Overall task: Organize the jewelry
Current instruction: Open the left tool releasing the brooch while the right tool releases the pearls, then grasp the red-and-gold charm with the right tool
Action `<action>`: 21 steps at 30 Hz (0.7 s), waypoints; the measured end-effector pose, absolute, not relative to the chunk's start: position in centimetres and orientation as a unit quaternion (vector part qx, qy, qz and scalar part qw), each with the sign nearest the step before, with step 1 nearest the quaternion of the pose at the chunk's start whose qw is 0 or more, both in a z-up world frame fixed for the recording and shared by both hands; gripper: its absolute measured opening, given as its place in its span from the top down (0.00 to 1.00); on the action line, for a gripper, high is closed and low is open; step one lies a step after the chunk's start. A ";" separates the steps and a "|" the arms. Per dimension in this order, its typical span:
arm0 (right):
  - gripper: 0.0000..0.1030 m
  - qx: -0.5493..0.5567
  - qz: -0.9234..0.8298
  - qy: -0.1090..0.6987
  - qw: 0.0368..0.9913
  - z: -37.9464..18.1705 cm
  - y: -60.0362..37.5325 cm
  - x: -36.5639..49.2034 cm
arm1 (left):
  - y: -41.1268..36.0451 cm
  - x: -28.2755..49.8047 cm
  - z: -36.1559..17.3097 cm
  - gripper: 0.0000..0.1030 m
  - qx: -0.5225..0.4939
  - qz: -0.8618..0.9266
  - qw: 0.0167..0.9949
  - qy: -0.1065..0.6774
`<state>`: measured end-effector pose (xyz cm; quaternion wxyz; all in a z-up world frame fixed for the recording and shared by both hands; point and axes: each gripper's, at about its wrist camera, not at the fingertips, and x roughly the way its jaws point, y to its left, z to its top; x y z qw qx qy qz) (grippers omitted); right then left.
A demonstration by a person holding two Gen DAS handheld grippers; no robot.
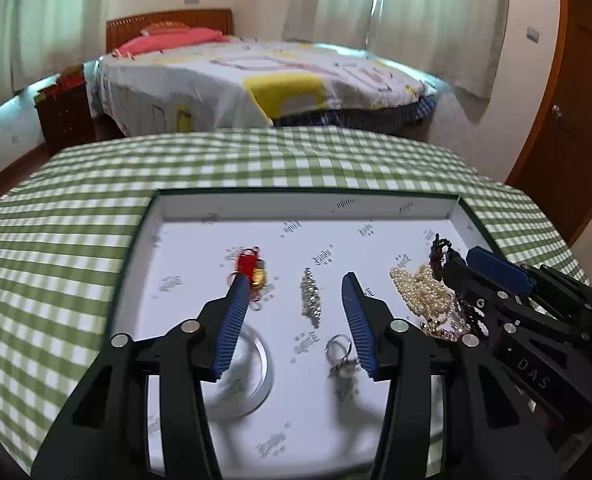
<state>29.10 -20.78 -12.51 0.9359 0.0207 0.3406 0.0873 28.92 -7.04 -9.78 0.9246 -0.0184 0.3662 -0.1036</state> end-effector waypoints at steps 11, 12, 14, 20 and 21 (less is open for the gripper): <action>0.70 0.023 0.094 0.335 0.937 -11.9 -19.6 22.9 | -3.2 22.3 -8.3 0.51 -0.026 -0.089 0.935 0.344; 0.70 0.020 0.095 0.336 0.937 -12.0 -19.3 22.3 | -3.0 21.7 -8.4 0.51 -0.026 -0.088 0.934 0.345; 0.70 0.015 0.098 0.338 0.936 -12.3 -18.8 21.1 | -2.4 20.5 -8.8 0.51 -0.027 -0.083 0.933 0.348; 0.70 0.013 0.111 0.346 0.932 -13.5 -17.5 18.7 | -0.9 17.4 -9.7 0.51 -0.029 -0.072 0.931 0.356; 0.70 0.014 0.114 0.348 0.931 -13.6 -17.3 18.4 | -0.7 16.9 -9.9 0.51 -0.028 -0.069 0.931 0.357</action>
